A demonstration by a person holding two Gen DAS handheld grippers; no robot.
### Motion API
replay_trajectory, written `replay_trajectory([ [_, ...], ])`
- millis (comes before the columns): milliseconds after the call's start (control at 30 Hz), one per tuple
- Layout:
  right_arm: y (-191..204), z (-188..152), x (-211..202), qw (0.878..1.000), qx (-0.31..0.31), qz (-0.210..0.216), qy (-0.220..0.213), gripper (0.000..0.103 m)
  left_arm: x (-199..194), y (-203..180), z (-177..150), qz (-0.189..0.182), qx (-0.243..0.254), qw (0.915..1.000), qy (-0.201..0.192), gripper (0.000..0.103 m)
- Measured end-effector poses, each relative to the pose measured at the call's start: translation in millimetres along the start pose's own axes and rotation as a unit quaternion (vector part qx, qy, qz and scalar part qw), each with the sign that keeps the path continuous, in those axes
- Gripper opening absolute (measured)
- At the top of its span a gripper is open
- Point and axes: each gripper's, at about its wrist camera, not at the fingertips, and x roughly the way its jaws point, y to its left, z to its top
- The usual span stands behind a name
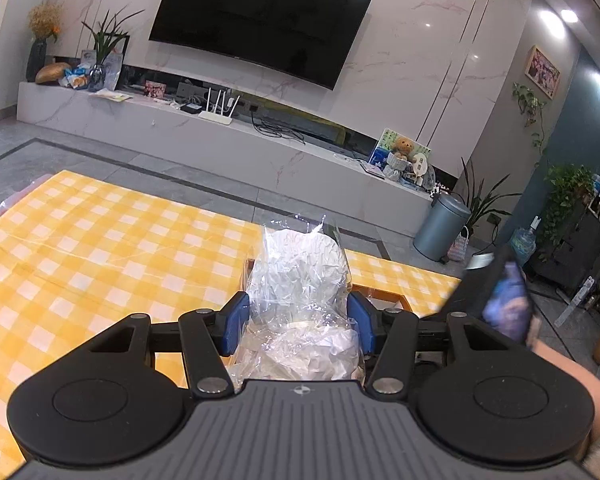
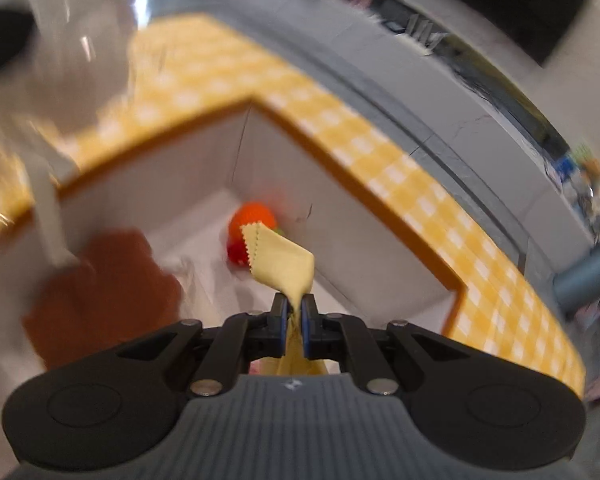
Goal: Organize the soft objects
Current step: 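Carry the wrapped item with the left tool and yellow cloth with the right to the box, then open the right tool to drop the yellow cloth while the left releases the wrapped item into the box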
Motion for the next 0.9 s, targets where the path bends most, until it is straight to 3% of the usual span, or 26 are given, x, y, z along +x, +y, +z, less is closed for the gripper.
replay_trajectory([
  [100, 3.7, 4.4, 17.4, 0.998, -0.039, -0.034, 0.017, 0.005, 5.6, 1.9, 0.1, 0.007, 0.0, 0.9999, 0.009, 0.061],
  [233, 5.3, 10.2, 29.4, 0.989, -0.103, -0.105, 0.006, 0.005, 14.5, 1.7, -1.3, 0.012, -0.001, 0.9997, 0.022, 0.062],
  [433, 14.9, 0.0, 46.5, 0.967, -0.211, -0.142, 0.011, 0.008, 25.5, -3.6, -7.0, 0.016, 0.0, 0.999, 0.043, 0.061],
  [500, 11.5, -4.7, 47.9, 0.964, -0.208, -0.166, 0.009, 0.009, 27.6, -6.0, -8.5, 0.017, 0.004, 0.9986, 0.049, 0.061],
  [567, 5.6, -7.7, 42.4, 0.971, -0.186, -0.147, -0.007, 0.024, 29.4, -6.7, -8.6, 0.018, 0.004, 0.9984, 0.053, 0.061],
  [633, 2.7, -10.7, 35.4, 0.977, -0.17, -0.124, -0.016, 0.071, 30.1, -7.4, -9.1, 0.019, 0.006, 0.9983, 0.055, 0.061],
  [700, 5.3, -14.3, 24.5, 0.976, -0.169, -0.128, -0.044, 0.101, 31.3, -7.5, -9.8, 0.022, 0.009, 0.9981, 0.057, 0.061],
  [800, 9.0, -21.9, 1.7, 0.967, -0.18, -0.155, -0.096, 0.1, 32.0, -8.4, -9.8, 0.027, 0.01, 0.9978, 0.059, 0.061],
  [900, 1.2, -25.3, -23.5, 0.972, -0.142, -0.146, -0.113, 0.1, 32.1, -11.3, -10.2, 0.028, 0.015, 0.9977, 0.059, 0.061],
])
